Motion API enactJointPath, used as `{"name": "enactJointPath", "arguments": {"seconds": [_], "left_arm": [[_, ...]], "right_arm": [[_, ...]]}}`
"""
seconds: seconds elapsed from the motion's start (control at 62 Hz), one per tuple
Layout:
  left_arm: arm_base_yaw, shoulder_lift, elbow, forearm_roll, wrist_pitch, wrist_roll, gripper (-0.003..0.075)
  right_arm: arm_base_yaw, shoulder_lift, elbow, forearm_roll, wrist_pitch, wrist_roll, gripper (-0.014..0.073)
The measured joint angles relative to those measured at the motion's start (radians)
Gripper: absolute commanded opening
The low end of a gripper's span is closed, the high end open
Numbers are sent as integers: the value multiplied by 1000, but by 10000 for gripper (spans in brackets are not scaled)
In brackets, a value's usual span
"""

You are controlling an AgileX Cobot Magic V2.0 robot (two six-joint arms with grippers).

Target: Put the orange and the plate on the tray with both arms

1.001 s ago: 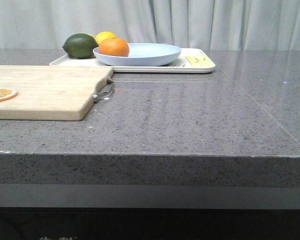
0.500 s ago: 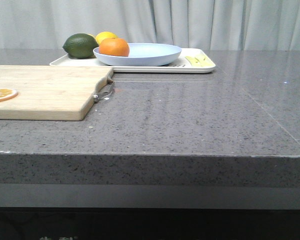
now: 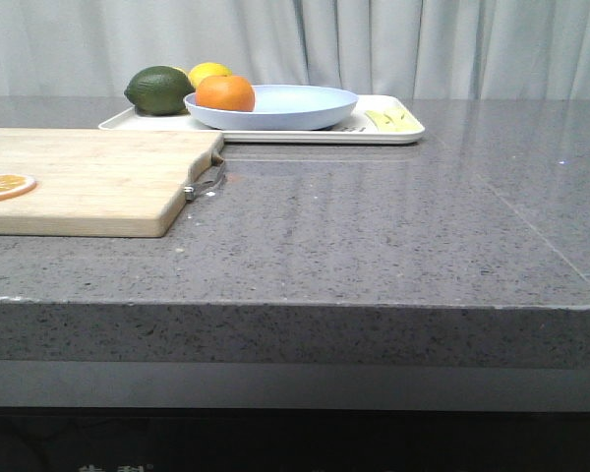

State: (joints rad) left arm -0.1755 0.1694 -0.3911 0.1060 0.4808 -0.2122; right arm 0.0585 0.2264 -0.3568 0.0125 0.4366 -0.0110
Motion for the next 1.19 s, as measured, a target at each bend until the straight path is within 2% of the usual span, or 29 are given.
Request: {"name": "enactJointPath", "arguments": {"seconds": [0.145, 0.452, 0.743, 0.936, 1.194], "left_arm": [[31, -49, 58, -78, -45, 75, -18], [144, -174, 227, -123, -84, 91, -18], [148, -174, 390, -127, -221, 91, -18], [148, -174, 392, -127, -285, 91, -18], [148, -174, 392, -128, -294, 91, -18]], "right_arm": [[0, 0, 0, 0, 0, 0, -71], [0, 0, 0, 0, -2, 0, -71], [0, 0, 0, -2, -2, 0, -71], [0, 0, 0, -2, -2, 0, -71], [0, 0, 0, -2, -2, 0, -71]]}}
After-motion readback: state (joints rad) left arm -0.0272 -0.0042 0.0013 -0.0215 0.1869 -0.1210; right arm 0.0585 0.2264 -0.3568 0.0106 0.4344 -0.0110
